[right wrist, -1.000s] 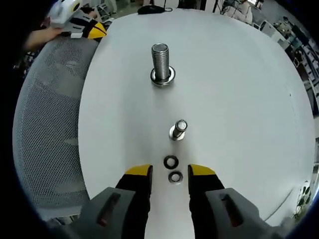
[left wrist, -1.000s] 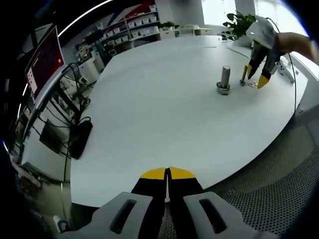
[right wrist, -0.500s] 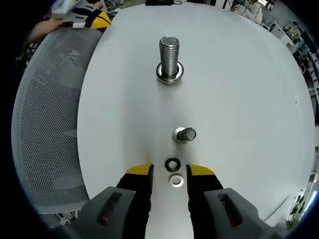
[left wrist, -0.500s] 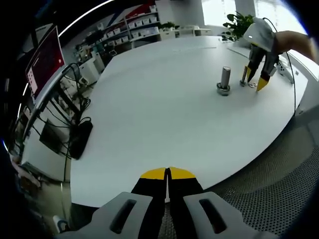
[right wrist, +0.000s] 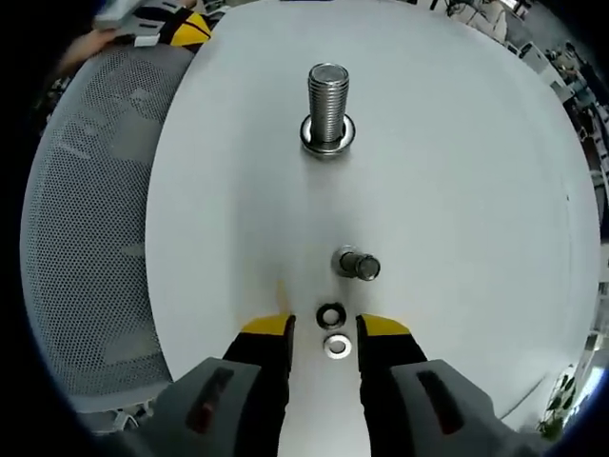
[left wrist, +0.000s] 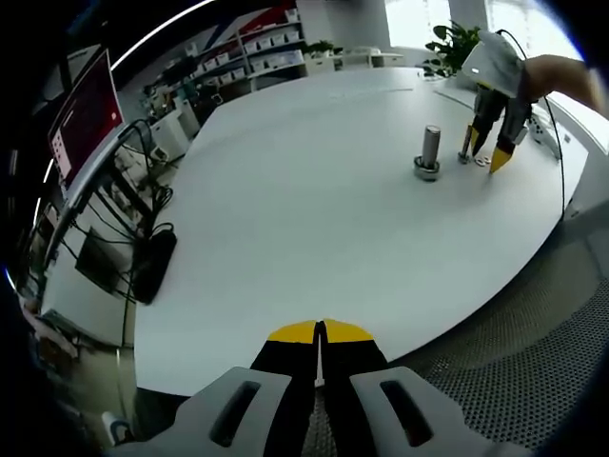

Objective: Place the washer onto the threaded stud by aligning its center hole with the stud, sliding it down to the base, and recovering from edge contact or off-axis alignment until the washer reaches the visible bottom stop.

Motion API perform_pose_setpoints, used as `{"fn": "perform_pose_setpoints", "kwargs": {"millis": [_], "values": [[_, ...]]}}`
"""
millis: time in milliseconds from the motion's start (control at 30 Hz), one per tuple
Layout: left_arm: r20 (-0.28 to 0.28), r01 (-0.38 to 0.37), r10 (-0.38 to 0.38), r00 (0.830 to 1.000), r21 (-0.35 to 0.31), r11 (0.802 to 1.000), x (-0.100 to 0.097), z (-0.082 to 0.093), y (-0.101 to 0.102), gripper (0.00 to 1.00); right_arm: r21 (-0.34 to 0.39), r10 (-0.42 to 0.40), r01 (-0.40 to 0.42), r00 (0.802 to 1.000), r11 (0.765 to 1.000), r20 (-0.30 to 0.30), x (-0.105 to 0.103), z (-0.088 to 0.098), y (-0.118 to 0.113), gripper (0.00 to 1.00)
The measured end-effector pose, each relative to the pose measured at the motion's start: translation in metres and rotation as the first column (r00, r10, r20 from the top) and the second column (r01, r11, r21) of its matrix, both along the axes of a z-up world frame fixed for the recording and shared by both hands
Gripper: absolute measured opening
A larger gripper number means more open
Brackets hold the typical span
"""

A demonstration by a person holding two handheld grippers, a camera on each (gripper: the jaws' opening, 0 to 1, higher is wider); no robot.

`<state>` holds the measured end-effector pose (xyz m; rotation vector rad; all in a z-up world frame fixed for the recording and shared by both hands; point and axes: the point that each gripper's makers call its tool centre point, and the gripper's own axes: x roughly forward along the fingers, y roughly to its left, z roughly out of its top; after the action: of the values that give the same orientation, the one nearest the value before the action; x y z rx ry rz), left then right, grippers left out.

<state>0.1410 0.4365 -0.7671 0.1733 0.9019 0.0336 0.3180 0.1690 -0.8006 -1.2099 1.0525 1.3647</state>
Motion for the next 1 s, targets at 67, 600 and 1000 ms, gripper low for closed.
{"fn": "perform_pose_setpoints", "kwargs": {"millis": [67, 600, 1000], "values": [[-0.001, 0.000, 0.000, 1.000, 0.000, 1.000, -0.0002, -0.0002, 0.0000, 0.00, 0.001, -0.008, 0.008, 1.000, 1.000, -0.001, -0.0001, -0.0002, 0.0001, 0.29], [-0.006, 0.004, -0.004, 1.000, 0.003, 1.000, -0.0005, -0.0009, -0.0002, 0.00, -0.010, -0.026, 0.026, 1.000, 1.000, 0.006, 0.0004, -0.0010, 0.0005, 0.29], [-0.011, 0.005, -0.005, 1.000, 0.004, 1.000, -0.0010, -0.0013, -0.0005, 0.00, 0.009, -0.057, 0.057, 0.998, 0.998, 0.005, 0.0007, -0.0007, 0.0004, 0.29]]}}
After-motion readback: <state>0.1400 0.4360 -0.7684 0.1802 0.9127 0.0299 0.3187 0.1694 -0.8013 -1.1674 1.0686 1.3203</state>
